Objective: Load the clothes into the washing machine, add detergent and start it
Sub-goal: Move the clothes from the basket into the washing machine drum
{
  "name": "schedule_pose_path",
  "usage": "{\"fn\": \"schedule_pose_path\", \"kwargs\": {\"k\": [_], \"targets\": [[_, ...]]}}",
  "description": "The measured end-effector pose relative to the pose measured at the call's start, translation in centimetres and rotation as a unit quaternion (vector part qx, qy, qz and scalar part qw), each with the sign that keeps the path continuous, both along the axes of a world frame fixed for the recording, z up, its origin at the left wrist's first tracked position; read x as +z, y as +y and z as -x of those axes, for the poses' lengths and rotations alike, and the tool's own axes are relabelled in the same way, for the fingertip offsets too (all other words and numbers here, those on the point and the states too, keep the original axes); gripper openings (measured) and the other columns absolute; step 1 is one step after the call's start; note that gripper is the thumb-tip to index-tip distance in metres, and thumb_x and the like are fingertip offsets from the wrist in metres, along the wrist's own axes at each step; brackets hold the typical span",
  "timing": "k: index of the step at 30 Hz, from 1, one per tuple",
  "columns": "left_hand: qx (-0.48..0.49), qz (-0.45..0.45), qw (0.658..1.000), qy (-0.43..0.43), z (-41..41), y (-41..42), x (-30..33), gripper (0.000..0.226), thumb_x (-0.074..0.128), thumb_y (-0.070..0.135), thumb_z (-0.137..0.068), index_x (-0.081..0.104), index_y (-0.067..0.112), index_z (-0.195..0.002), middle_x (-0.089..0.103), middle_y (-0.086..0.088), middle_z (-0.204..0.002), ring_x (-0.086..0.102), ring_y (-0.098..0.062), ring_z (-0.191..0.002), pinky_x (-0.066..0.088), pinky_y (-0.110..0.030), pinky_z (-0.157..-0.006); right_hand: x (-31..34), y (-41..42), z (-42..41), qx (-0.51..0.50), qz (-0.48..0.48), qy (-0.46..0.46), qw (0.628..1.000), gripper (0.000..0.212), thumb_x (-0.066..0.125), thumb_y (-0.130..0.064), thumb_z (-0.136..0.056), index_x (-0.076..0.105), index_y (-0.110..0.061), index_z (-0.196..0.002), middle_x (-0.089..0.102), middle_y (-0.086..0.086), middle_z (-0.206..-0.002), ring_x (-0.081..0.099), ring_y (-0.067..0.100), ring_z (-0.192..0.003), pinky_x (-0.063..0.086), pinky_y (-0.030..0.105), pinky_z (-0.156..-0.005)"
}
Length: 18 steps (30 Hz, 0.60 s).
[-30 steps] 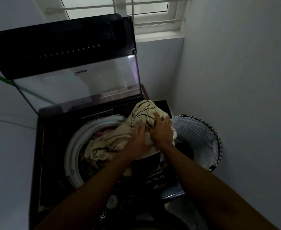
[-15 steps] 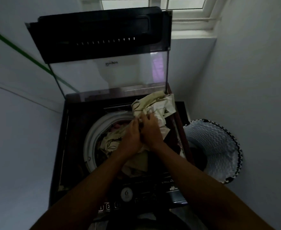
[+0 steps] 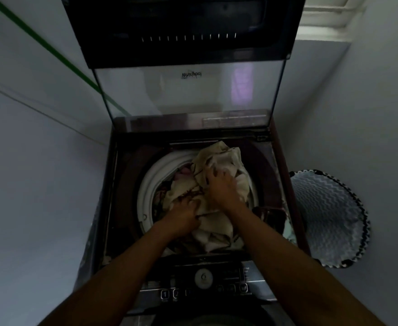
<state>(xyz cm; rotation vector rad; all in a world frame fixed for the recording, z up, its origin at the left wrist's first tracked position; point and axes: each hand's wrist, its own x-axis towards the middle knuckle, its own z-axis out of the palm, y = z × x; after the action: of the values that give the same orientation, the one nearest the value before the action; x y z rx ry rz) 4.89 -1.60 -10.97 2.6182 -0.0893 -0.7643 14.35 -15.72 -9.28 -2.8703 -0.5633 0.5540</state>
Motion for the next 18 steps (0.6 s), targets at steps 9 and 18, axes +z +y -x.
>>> {"fn": "schedule_pose_path", "kwargs": {"k": [9, 18], "targets": [[0.060, 0.102, 0.986, 0.114, -1.8, 0.0, -3.2, 0.091, 0.070, 0.043, -0.083, 0.019, 0.018, -0.154, 0.021, -0.010, -0.159, 0.023, -0.027, -0.145, 0.014, -0.030, -0.118, -4.3, 1.8, 0.4, -0.074, 0.016, 0.242, 0.967, 0.080, 0.040, -0.046, -0.097, -0.017, -0.033, -0.151, -0.028, 0.011, -0.158, -0.029, 0.040, -0.142, -0.005, 0.074, -0.106], [0.077, 0.106, 0.979, 0.154, -2.9, -0.2, -7.5, 0.102, 0.072, 0.047, -0.082, 0.005, 0.022, -0.155, 0.006, -0.006, -0.163, 0.009, -0.025, -0.150, 0.006, -0.035, -0.122, -9.7, 1.6, -1.3, -0.070, 0.037, 0.300, 0.951, 0.080, 0.032, -0.056, -0.098, -0.022, -0.028, -0.150, -0.029, 0.014, -0.156, -0.027, 0.040, -0.142, -0.010, 0.061, -0.115]]}}
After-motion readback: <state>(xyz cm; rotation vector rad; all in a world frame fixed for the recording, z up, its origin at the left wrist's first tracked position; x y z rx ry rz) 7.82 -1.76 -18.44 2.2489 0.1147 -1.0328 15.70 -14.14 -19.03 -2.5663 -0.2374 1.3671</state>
